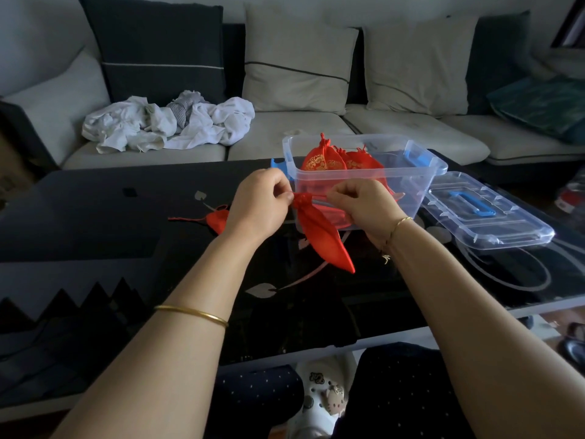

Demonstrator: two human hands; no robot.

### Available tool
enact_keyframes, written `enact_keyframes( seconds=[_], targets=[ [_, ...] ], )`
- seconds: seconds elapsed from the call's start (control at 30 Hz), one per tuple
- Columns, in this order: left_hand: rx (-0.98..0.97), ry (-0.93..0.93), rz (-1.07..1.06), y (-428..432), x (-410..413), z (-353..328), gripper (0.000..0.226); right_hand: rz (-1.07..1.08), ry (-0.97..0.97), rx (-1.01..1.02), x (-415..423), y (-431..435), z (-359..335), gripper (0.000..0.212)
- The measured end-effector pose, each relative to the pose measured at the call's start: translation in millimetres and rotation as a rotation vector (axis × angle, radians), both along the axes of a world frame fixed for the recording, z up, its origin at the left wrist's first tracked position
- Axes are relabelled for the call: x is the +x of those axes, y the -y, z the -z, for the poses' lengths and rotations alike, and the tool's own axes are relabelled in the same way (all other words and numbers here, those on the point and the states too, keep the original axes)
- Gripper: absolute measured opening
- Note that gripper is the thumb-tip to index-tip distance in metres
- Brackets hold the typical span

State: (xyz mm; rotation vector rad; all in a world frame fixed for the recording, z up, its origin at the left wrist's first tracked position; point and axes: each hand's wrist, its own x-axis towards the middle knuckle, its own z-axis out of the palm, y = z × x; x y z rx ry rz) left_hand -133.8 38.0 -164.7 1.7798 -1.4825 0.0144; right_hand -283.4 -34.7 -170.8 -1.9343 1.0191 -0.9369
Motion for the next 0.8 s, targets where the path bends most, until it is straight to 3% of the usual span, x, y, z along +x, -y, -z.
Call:
enact_keyframes(
  seconds=[0.1, 0.23, 0.33, 0.37, 0.43, 0.5, 0.57, 0.67, 0.8],
  targets=[
    [0.011, 0.026, 0.018, 1, -4, -1, 0.007, 0.062, -0.008, -0.017, -4, 5, 4, 0.012],
    [0.057, -0.039, 0.046, 6, -16, 0, 0.010, 0.165, -0.033, -0.028, -3, 4, 10, 0.018],
    [0.120, -0.121, 0.013, 10, -18, 3, 0.010, 0.057, 0.027, 0.098, -6, -3, 13, 0.017],
    [0.116, -0.128, -0.002, 12, -19, 2, 0.010, -0.007, 0.053, 0.177, -9, -5, 12, 0.024],
    [0.091, -0.164, -0.029, 15, -22, 0, 0.012, -0.092, 0.031, 0.293, -16, -7, 14, 0.062],
    [0.071, -0.242, -0.033, 19, -27, -4, 0.015, -0.094, -0.131, 0.219, -24, -7, 20, 0.079],
    [0.047, -0.313, -0.027, 22, -33, -8, 0.016, 0.001, -0.220, 0.072, -33, -3, 25, 0.065],
    [0.016, -0.360, -0.020, 25, -38, -12, 0.015, 0.087, -0.099, 0.000, -50, 0, 20, 0.043],
    [0.000, -0.335, -0.028, 31, -41, -24, 0.018, 0.046, 0.050, -0.083, -64, -4, -1, 0.037]
  ],
)
